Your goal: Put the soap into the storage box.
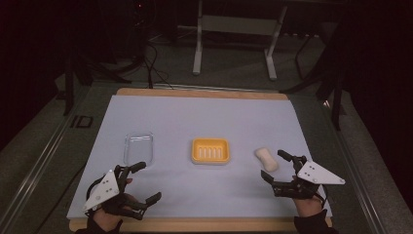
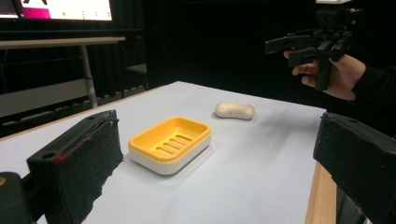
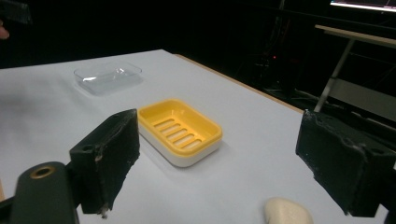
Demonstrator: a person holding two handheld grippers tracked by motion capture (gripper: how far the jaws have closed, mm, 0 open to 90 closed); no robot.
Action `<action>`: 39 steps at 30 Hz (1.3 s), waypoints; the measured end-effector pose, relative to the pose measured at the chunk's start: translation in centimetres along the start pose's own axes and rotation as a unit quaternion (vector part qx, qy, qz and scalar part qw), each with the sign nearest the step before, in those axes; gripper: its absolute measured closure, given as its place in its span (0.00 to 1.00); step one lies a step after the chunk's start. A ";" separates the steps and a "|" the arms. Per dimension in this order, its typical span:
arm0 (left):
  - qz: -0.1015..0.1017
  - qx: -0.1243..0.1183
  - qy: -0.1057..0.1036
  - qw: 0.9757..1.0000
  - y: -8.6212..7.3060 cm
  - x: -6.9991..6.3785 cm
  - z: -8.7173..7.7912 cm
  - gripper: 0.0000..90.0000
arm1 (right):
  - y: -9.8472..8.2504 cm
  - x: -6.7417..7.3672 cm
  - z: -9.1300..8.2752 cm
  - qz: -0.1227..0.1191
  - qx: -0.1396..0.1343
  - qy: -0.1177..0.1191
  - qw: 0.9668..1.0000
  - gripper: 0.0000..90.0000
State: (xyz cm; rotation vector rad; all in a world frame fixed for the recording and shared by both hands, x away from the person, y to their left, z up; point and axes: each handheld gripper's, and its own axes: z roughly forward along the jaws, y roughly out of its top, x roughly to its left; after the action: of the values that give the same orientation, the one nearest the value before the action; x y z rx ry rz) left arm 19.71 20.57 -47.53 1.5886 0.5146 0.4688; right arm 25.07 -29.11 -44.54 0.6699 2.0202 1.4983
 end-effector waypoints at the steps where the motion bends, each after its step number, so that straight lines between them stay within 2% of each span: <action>1: 0.000 0.001 0.000 1.000 0.0 0.0 0.0 0.01 | 0.0 0.0 0.0 -0.001 0.002 -0.001 1.000 0.15; 4: 0.003 0.006 0.001 1.000 0.0 -0.1 0.1 0.01 | 0.1 0.1 0.2 -0.001 0.012 0.007 1.000 0.15; 5: 0.003 0.006 0.002 1.000 0.0 -0.2 0.1 0.01 | 0.1 0.1 0.3 0.002 0.022 0.021 1.000 0.15; 8: 0.000 0.006 -0.001 1.000 -0.2 -0.4 0.3 0.01 | 0.0 0.0 0.6 0.005 0.032 0.032 0.999 0.15; 11: 0.003 0.007 0.000 1.000 -0.2 -0.4 0.3 0.01 | 0.1 -0.3 0.6 0.013 0.034 0.032 0.999 0.15; 14: -0.001 0.007 0.005 1.000 -0.3 -0.3 0.4 0.01 | 0.2 -0.6 0.6 0.028 0.057 0.027 0.998 0.16; 17: 0.000 0.011 0.006 1.000 -0.3 -0.3 0.5 0.01 | 0.2 -1.0 0.6 0.046 0.067 0.039 0.996 0.16; 20: -0.002 0.012 0.006 1.000 -0.4 -0.3 0.6 0.01 | 0.3 -1.2 0.7 0.040 0.080 0.045 0.995 0.16; 24: 0.000 0.016 0.003 1.000 -0.5 -0.4 0.8 0.01 | 0.6 -1.4 0.9 0.043 0.111 0.053 0.991 0.15; 29: -0.002 0.017 0.004 1.000 -0.5 -0.3 0.7 0.01 | 1.0 -1.9 1.1 0.059 0.153 0.063 0.984 0.15; 31: -0.003 0.017 0.003 1.000 -0.5 -0.3 0.7 0.01 | 1.3 -1.9 1.1 0.049 0.169 0.062 0.982 0.14; 34: -0.003 0.020 0.003 1.000 -0.5 -0.3 0.8 0.01 | 1.8 -1.9 1.2 0.022 0.194 0.057 0.979 0.13; 37: -0.002 0.021 0.003 1.000 -0.5 -0.3 0.8 0.01 | 2.1 -1.9 1.5 0.012 0.221 0.063 0.973 0.13; 38: -0.001 0.022 0.002 1.000 -0.5 -0.4 0.8 0.01 | 2.1 -1.8 1.6 0.007 0.235 0.061 0.970 0.13; 39: -0.001 0.022 0.002 1.000 -0.5 -0.4 0.8 0.01 | 2.1 -1.8 1.6 0.007 0.235 0.061 0.970 0.13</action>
State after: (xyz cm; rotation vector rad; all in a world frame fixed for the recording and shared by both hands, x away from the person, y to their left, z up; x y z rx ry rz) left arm 19.85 19.73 -48.08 1.6297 0.5339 0.4624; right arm 27.64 -28.69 -42.70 0.7901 2.5003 1.0901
